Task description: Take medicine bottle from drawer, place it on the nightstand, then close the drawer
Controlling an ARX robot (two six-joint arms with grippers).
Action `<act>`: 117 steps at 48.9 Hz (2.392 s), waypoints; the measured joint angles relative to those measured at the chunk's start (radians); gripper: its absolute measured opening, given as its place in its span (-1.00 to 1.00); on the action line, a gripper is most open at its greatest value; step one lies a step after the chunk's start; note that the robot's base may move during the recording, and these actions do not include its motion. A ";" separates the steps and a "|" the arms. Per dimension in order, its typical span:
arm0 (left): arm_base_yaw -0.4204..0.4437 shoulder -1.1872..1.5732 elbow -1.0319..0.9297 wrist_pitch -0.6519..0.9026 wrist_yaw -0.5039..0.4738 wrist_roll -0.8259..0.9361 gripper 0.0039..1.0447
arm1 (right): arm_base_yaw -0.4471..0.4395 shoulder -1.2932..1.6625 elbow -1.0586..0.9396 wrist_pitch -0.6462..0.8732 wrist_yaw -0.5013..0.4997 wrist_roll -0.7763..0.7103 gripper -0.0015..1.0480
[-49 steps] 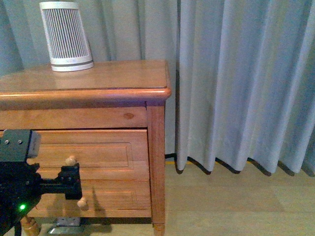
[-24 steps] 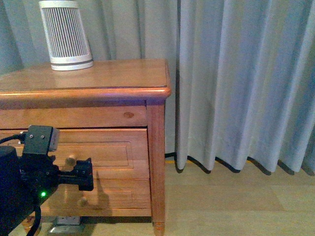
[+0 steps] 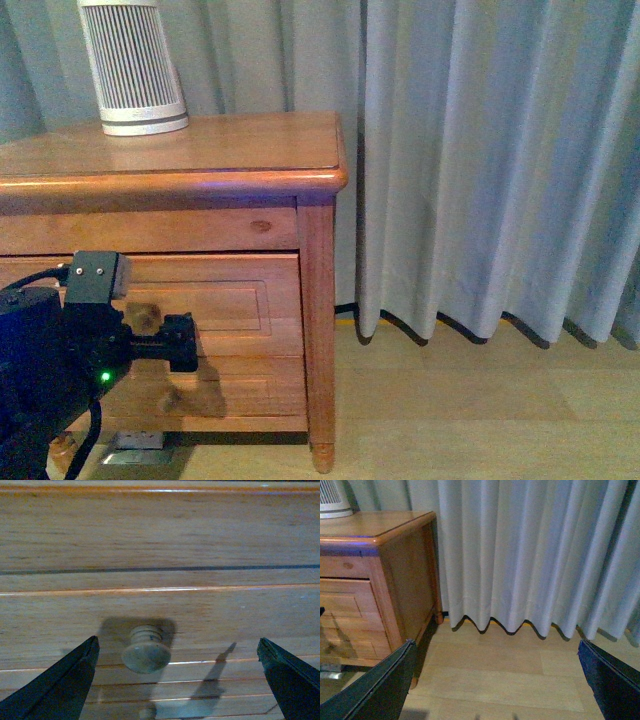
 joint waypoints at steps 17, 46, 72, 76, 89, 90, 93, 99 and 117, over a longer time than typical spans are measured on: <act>0.025 0.023 0.027 -0.012 0.003 0.017 0.88 | 0.000 0.000 0.000 0.000 0.000 0.000 0.87; 0.025 0.026 0.027 -0.008 -0.002 0.016 -0.16 | 0.000 0.000 0.000 0.000 0.000 0.000 0.87; 0.019 0.026 -0.006 0.043 -0.026 0.018 -0.52 | 0.000 0.000 0.000 0.000 0.000 0.000 0.87; 0.012 0.020 -0.046 0.070 -0.046 0.027 -0.52 | 0.000 0.000 0.000 0.000 0.000 0.000 0.87; -0.005 -0.112 -0.278 0.090 -0.064 0.040 -0.53 | 0.000 0.000 0.000 0.000 0.000 0.000 0.87; -0.006 -0.132 -0.311 0.090 -0.064 0.040 -0.53 | 0.000 0.000 0.000 0.000 0.000 0.000 0.87; -0.009 -0.182 -0.385 0.077 -0.066 0.039 -0.53 | 0.000 0.000 0.000 0.000 0.000 0.000 0.87; -0.016 -0.268 -0.511 0.062 -0.069 0.039 -0.53 | 0.000 0.000 0.000 0.000 0.000 0.000 0.87; -0.039 -0.400 -0.673 -0.014 -0.108 0.040 -0.54 | 0.000 0.000 0.000 0.000 0.000 0.000 0.87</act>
